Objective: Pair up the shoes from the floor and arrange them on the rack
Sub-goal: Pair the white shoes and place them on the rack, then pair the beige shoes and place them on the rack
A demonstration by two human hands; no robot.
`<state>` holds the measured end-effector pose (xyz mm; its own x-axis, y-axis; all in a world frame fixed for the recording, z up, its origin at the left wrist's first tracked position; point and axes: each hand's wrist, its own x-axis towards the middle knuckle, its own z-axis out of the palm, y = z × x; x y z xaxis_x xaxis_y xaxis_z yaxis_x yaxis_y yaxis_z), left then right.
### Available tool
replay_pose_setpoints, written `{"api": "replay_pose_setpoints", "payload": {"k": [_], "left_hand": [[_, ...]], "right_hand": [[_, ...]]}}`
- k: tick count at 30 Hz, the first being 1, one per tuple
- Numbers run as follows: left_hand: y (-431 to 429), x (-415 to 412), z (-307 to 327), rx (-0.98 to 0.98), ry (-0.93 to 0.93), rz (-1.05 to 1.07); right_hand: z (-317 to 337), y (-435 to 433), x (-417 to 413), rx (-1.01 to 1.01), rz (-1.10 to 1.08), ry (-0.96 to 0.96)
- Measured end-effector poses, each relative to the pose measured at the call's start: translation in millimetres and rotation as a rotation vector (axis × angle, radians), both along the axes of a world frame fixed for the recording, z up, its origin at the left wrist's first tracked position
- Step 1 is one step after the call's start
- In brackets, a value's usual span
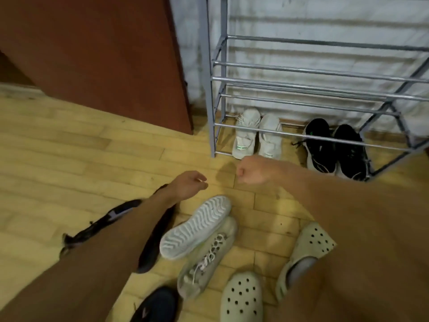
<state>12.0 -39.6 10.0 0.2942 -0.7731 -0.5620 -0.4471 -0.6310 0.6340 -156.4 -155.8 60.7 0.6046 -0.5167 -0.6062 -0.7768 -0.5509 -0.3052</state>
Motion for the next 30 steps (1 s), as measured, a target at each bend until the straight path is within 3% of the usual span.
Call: {"api": "replay_pose_setpoints", "payload": {"k": [6,13,16,24,30], "left_hand": [[97,3,3,-0.014,0.007,0.058],[180,-17,-28,0.054,0.05,0.124],[189,-29,-52,0.145,0.039,0.144],[182,-58,-120,0.323,-0.103,-0.02],[177,-60,-148,0.394,-0.151,0.046]], "right_hand": [[15,89,18,-0.015,0.103,0.09],[-14,156,21,0.014,0.179,0.089],[-22,159,12,0.067,0.213,0.16],[-36,139,0,0.08,0.168,0.101],[-50,120,-13,0.136,0.141,0.103]]}}
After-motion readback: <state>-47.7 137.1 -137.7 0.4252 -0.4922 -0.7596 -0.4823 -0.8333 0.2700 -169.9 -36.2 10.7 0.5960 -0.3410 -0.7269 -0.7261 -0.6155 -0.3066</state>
